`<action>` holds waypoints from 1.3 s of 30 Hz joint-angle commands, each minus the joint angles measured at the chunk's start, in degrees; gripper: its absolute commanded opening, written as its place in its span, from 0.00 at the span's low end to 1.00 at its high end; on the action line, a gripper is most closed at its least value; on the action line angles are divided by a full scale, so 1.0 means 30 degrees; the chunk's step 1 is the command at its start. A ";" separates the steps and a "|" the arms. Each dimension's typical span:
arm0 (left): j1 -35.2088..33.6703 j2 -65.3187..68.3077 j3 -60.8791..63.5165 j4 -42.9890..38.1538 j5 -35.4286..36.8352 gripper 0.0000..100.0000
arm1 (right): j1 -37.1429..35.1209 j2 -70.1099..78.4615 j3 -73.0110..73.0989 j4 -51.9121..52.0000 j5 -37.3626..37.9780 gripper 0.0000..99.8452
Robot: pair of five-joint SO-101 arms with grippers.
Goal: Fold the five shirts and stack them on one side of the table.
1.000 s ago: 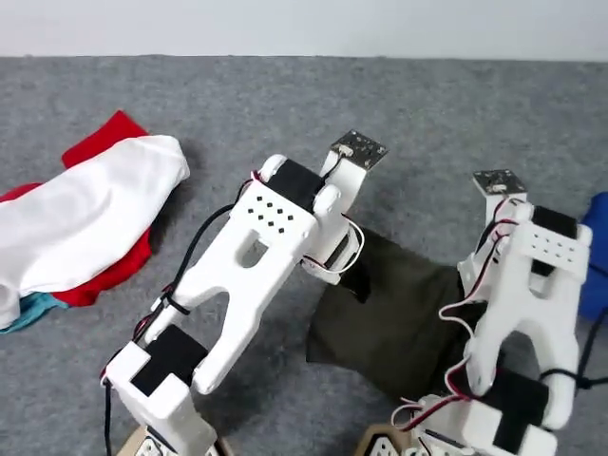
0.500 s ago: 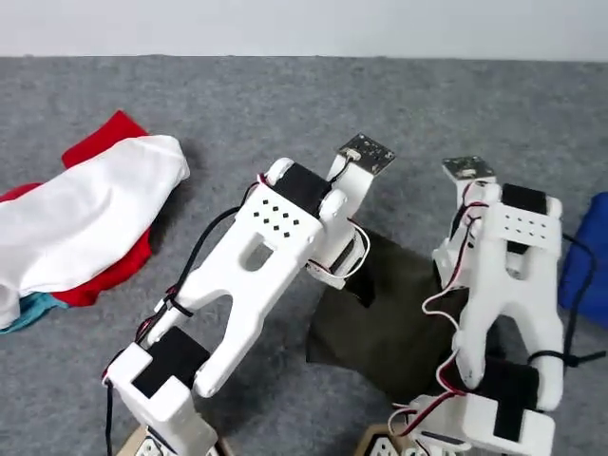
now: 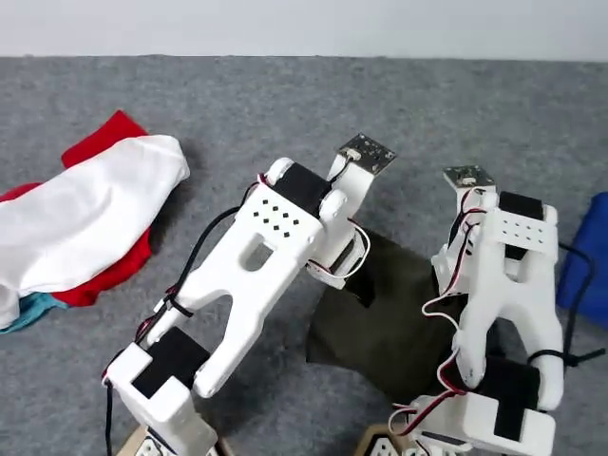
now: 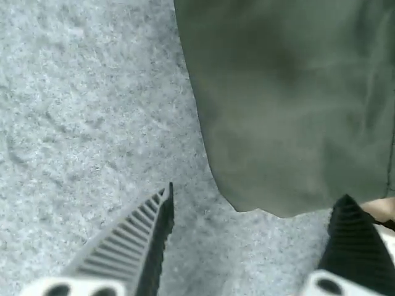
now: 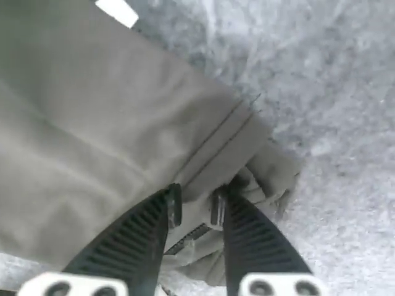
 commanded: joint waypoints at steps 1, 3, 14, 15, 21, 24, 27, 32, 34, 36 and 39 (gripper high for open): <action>0.0088 -0.0821 0.0044 0.0322 -0.0176 0.38 | 0.0278 -0.0073 -0.0117 -0.0278 -0.0059 0.11; 0.0088 -0.0821 0.0044 0.0322 -0.0176 0.38 | 0.0337 -0.0073 -0.0117 -0.0337 -0.0029 0.13; 0.0117 -0.0879 0.1070 0.0322 -0.0205 0.38 | 0.1538 -0.0073 -0.0088 -0.0513 0.0615 0.24; 0.0117 -0.0967 0.1333 0.0322 -0.0205 0.38 | 0.1568 -0.0073 -0.0088 -0.0513 0.0645 0.24; 0.0117 -0.0996 0.1568 0.0322 -0.0176 0.38 | 0.1626 -0.0044 -0.0059 -0.0571 0.0645 0.12; 0.0088 -0.0996 0.1568 0.0322 -0.0176 0.38 | 0.1656 -0.0073 0.0527 -0.0923 0.0674 0.07; 0.0088 -0.0996 0.1597 0.0322 -0.0176 0.38 | 0.1656 -0.0073 0.1758 -0.1597 0.0674 0.08; 0.0059 -0.0996 0.1597 0.0322 -0.0176 0.38 | 0.1568 -0.0073 0.2403 -0.1919 0.0967 0.15; 0.0088 -0.0996 0.1597 0.0322 -0.0176 0.38 | 0.1538 -0.0073 0.2403 -0.1949 0.1319 0.13; 0.0088 -0.0996 0.1597 0.0322 -0.0176 0.38 | 0.1626 -0.0073 0.2374 -0.2242 0.1348 0.07; 0.0088 -0.0996 0.1597 0.0322 -0.0176 0.38 | 0.1626 -0.0073 0.2374 -0.2623 0.1377 0.01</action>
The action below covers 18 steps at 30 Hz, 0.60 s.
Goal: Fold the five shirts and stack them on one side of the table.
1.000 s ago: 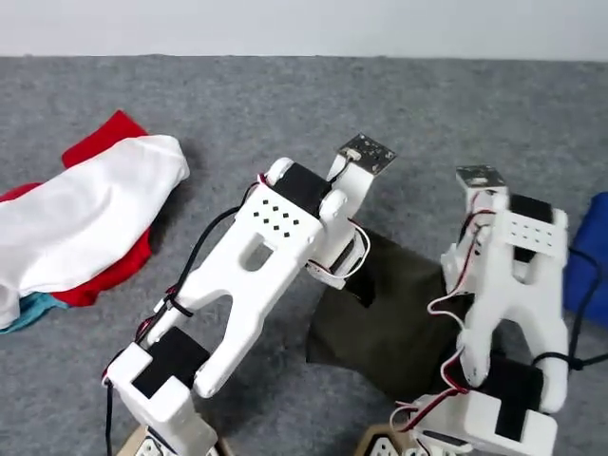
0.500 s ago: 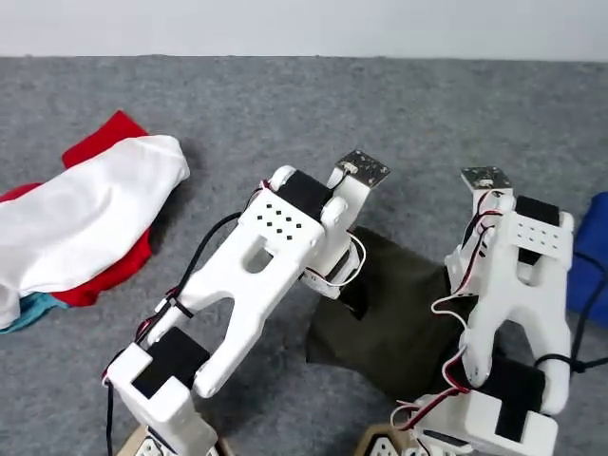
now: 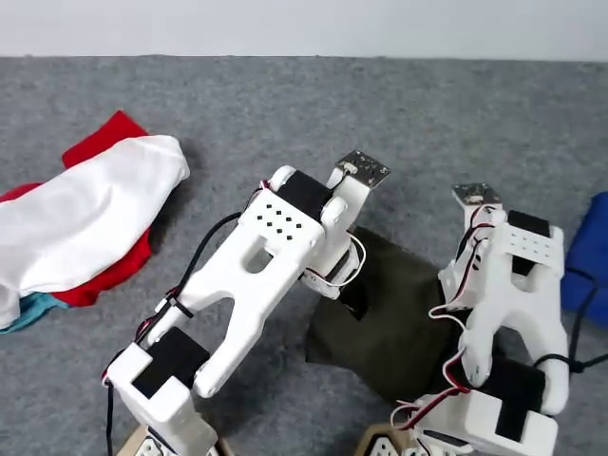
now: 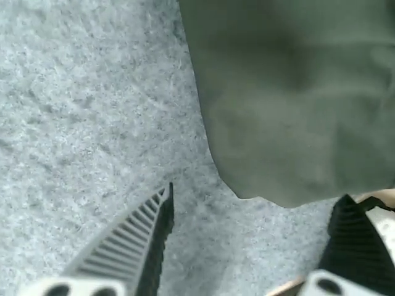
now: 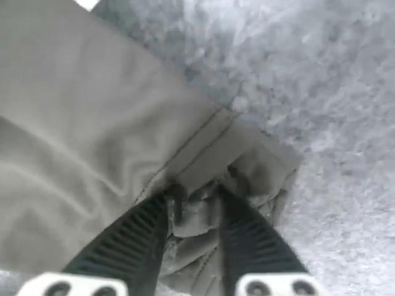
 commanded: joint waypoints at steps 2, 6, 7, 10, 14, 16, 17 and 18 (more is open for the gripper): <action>0.0088 -0.0967 -0.0073 0.0381 -0.0176 0.38 | 0.0190 -0.0103 0.0000 -0.0366 0.0264 0.02; 0.0088 -0.0967 -0.0073 0.0381 -0.0176 0.38 | 0.0220 -0.0278 -0.0059 -0.0249 0.0293 0.01; 0.0088 -0.0967 -0.0073 0.0381 -0.0176 0.38 | 0.0220 -0.0278 -0.0117 -0.0249 0.0322 0.01; 0.0059 -0.0967 -0.0073 0.0381 -0.0176 0.38 | 0.0571 -0.0278 -0.0527 -0.0220 0.0352 0.01; 0.0000 -0.0967 -0.0073 0.0381 -0.0176 0.38 | 0.2300 -0.0249 -0.1729 -0.0220 0.0352 0.01; 0.0000 -0.0967 -0.0073 0.0381 -0.0176 0.38 | 0.3179 -0.0161 -0.2462 -0.0249 0.0381 0.01; 0.0029 -0.0967 -0.0073 0.0381 -0.0176 0.38 | 0.3473 -0.0103 -0.2725 -0.0308 0.0381 0.01; 0.0059 -0.0938 -0.0073 0.0381 -0.0176 0.38 | 0.3648 -0.0103 -0.2901 -0.0366 0.0381 0.01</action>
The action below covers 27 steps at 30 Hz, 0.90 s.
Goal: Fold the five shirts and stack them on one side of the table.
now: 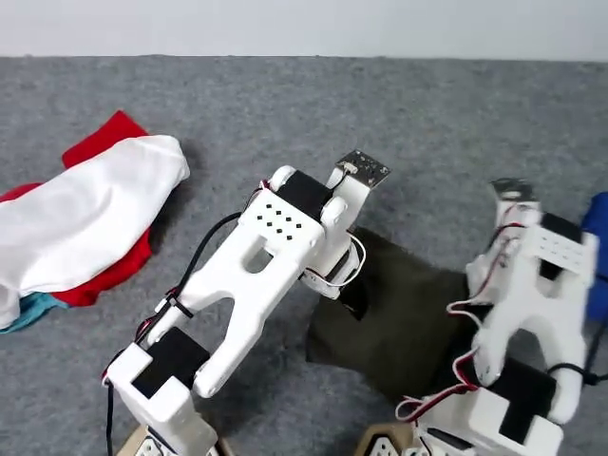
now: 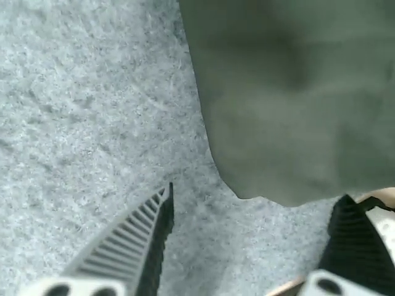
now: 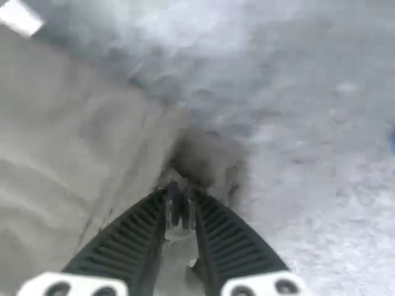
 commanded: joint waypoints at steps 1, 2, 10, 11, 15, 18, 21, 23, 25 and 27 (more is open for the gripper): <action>0.0059 -0.0908 -0.0073 0.0410 -0.0176 0.38 | 0.0982 -0.0103 -0.1495 -0.0308 0.0234 0.01; 0.0088 -0.0850 -0.0073 0.0410 -0.0176 0.38 | 0.0982 -0.0161 -0.1641 -0.0454 0.0234 0.01; 0.0088 -0.0938 -0.0073 0.0410 -0.0176 0.38 | 0.1363 -0.0044 -0.2081 -0.2388 0.0264 0.01; 0.0088 -0.0938 -0.0073 0.0410 -0.0176 0.38 | 0.1363 -0.0015 -0.2051 -0.2916 0.0264 0.01; 0.0088 -0.0938 -0.0073 0.0410 -0.0176 0.38 | 0.0454 0.0952 -0.2344 -0.2271 0.0527 0.06; 0.0088 -0.0938 -0.0073 0.0410 -0.0176 0.38 | 0.0132 0.1304 -0.2813 -0.0308 0.0498 0.20; 0.0088 -0.0967 -0.0073 0.0410 -0.0176 0.38 | 0.0132 0.1304 -0.3634 0.0190 -0.0791 0.31; 0.0088 -0.0967 -0.0073 0.0410 -0.0176 0.38 | 0.0161 0.1333 -0.4454 0.1040 -0.1319 0.35; 0.0088 -0.0967 -0.0073 0.0410 -0.0176 0.38 | 0.0132 0.1451 -0.5187 0.2242 -0.1934 0.37; 0.0088 -0.0967 -0.0073 0.0410 -0.0176 0.38 | 0.0015 0.1421 -0.5626 0.3736 -0.3077 0.38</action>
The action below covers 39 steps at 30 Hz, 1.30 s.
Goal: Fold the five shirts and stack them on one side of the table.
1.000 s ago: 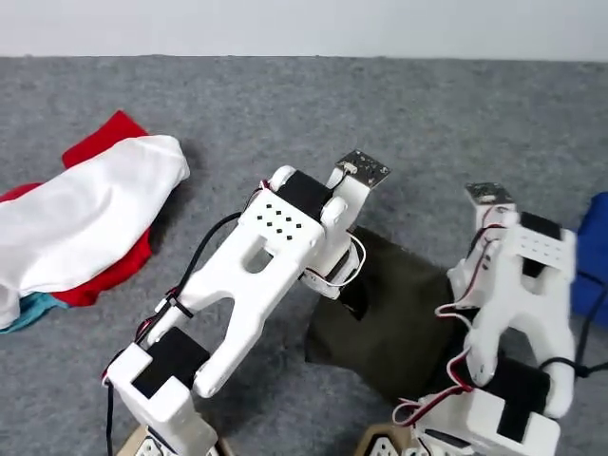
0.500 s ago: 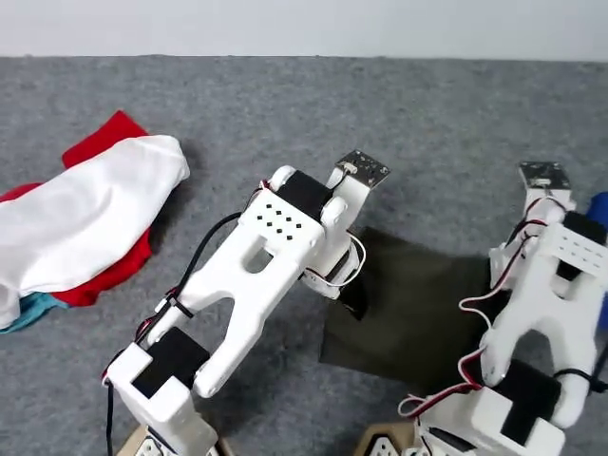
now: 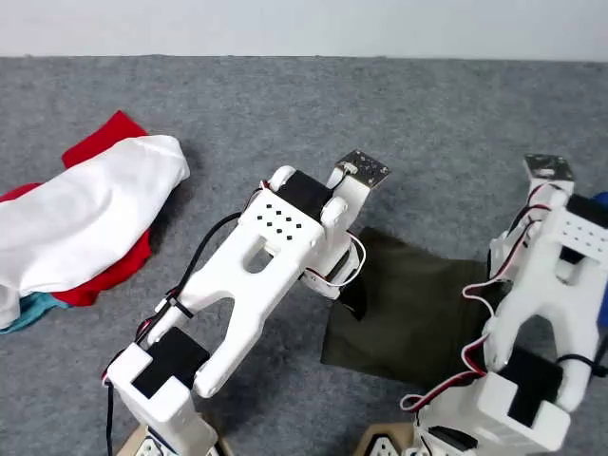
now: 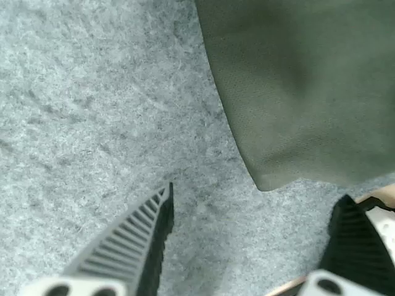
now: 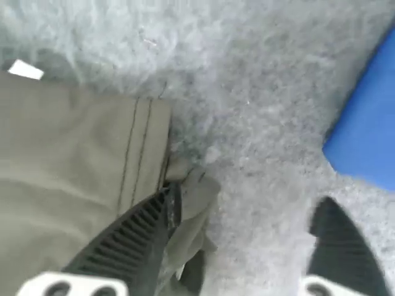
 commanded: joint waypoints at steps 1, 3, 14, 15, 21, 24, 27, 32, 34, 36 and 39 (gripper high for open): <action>0.0088 -0.0967 -0.0073 0.0410 -0.0176 0.38 | -0.0425 -0.0161 -0.1436 0.2652 -0.1817 0.38; 0.0088 -0.0967 -0.0073 0.0410 -0.0176 0.38 | -0.0396 -0.0161 -0.1436 0.3824 -0.2784 0.38; 0.0117 -0.0821 -0.0073 0.0410 -0.0176 0.38 | -0.1978 -0.0044 0.1260 0.3941 -0.3253 0.38; 0.0117 -0.0908 -0.0073 0.0410 -0.0176 0.38 | -0.2066 -0.0044 0.1670 0.3443 -0.3253 0.38; 0.0117 -0.0967 -0.0073 0.0410 -0.0176 0.38 | -0.2125 0.1421 0.3136 0.1480 -0.3136 0.38; 0.0117 -0.0967 -0.0015 0.0410 -0.0176 0.38 | -0.2154 0.3648 0.3018 0.0718 -0.2960 0.38; 0.0117 -0.0967 0.0542 0.0410 -0.0176 0.38 | -0.2183 0.5963 0.2842 -0.0161 -0.2022 0.38; 0.0117 -0.0967 0.1304 0.0410 -0.0176 0.38 | -0.2183 0.8190 -0.0029 0.1070 -0.0352 0.25; 0.0117 -0.0967 0.1392 0.0410 -0.0176 0.38 | -0.2183 0.8454 -0.1436 0.2154 0.0322 0.15; 0.0117 -0.0967 0.1392 0.0410 -0.0176 0.38 | -0.2183 0.8601 -0.2696 0.3150 0.0352 0.05; 0.0117 -0.0967 0.1392 0.0410 -0.0176 0.38 | -0.2359 0.8689 -0.4366 0.4733 0.0352 0.03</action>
